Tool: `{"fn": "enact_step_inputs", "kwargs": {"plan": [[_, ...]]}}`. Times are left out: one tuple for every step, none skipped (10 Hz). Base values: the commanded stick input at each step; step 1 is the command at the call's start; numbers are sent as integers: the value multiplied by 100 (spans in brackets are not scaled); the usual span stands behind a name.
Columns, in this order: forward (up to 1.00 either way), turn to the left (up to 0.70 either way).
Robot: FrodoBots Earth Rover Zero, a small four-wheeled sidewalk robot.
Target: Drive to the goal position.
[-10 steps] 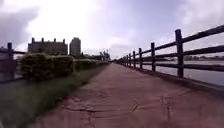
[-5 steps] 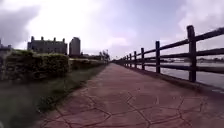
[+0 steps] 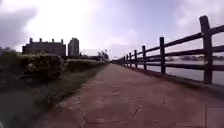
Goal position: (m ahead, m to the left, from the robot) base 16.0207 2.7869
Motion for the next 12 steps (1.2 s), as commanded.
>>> {"fn": "enact_step_inputs", "kwargs": {"plan": [[100,0],[100,0],[100,0],[100,0],[100,-6],[100,-30],[100,0],[100,0],[100,0],[100,0],[100,0],[100,0]]}}
